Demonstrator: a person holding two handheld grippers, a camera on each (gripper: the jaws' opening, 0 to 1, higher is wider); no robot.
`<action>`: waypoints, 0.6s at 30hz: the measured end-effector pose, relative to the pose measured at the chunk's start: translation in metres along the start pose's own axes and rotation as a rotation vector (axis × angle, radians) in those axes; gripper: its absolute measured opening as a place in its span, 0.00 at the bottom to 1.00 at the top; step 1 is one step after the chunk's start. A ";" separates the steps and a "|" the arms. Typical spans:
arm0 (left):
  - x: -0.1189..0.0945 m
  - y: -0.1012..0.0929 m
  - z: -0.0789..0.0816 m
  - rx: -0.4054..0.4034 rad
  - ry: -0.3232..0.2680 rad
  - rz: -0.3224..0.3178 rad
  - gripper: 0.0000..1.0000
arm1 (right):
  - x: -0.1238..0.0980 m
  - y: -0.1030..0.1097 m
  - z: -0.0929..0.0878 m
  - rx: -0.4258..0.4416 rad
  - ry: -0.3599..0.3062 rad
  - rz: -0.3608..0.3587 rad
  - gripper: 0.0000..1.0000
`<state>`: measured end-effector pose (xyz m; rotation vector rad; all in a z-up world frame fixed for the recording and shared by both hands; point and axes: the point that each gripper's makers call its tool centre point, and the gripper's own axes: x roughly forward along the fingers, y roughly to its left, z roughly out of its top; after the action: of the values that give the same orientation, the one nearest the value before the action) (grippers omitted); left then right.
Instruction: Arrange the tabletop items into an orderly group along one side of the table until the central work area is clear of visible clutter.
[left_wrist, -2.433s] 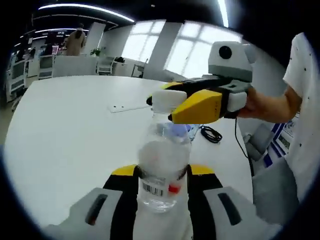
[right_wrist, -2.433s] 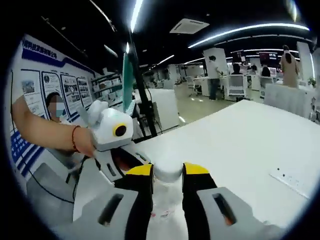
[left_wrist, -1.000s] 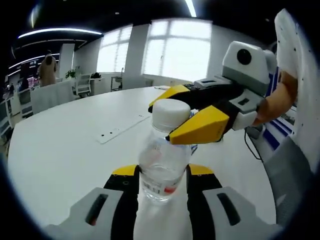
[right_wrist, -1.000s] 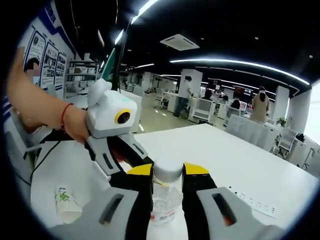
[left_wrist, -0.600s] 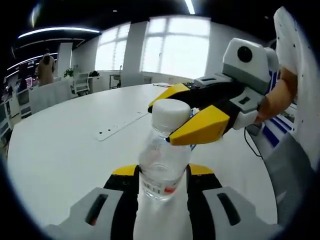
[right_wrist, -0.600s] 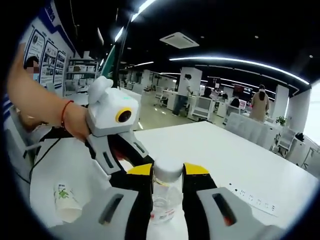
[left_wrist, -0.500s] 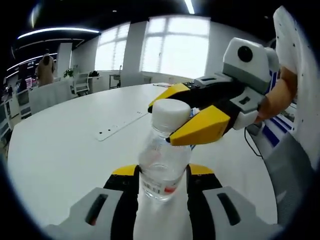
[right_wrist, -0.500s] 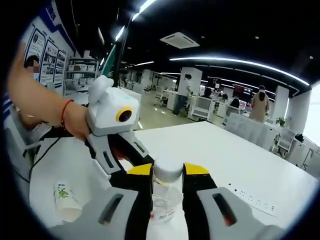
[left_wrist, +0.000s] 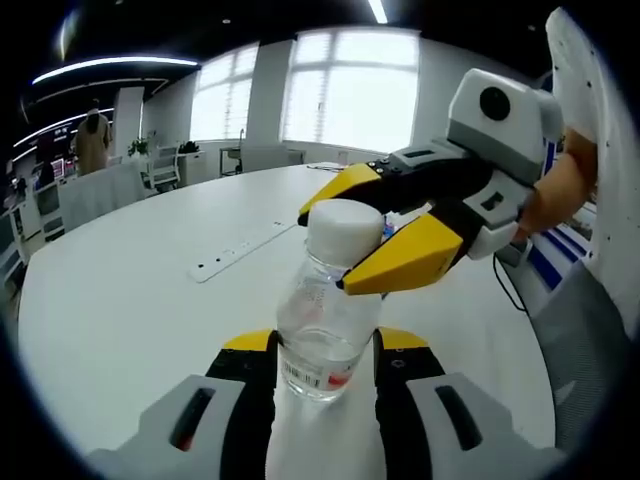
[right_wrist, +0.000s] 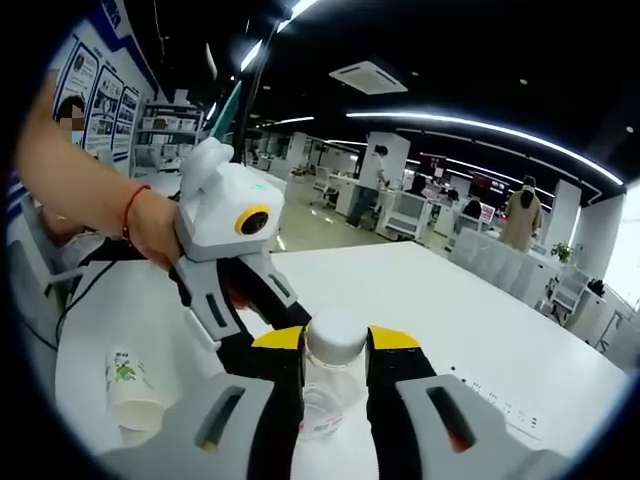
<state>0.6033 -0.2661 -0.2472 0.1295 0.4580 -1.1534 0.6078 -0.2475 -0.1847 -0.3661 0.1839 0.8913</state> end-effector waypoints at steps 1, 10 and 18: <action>0.000 0.000 0.000 0.001 0.000 0.001 0.37 | 0.000 0.000 0.000 0.001 0.001 0.002 0.21; 0.001 -0.001 0.000 -0.005 0.004 0.004 0.38 | -0.002 -0.001 -0.001 -0.002 0.009 0.005 0.21; 0.000 0.001 -0.002 -0.009 0.016 0.017 0.44 | -0.003 -0.004 -0.003 0.002 0.015 0.003 0.22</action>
<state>0.6033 -0.2653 -0.2495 0.1343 0.4758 -1.1343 0.6088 -0.2533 -0.1857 -0.3713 0.1996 0.8916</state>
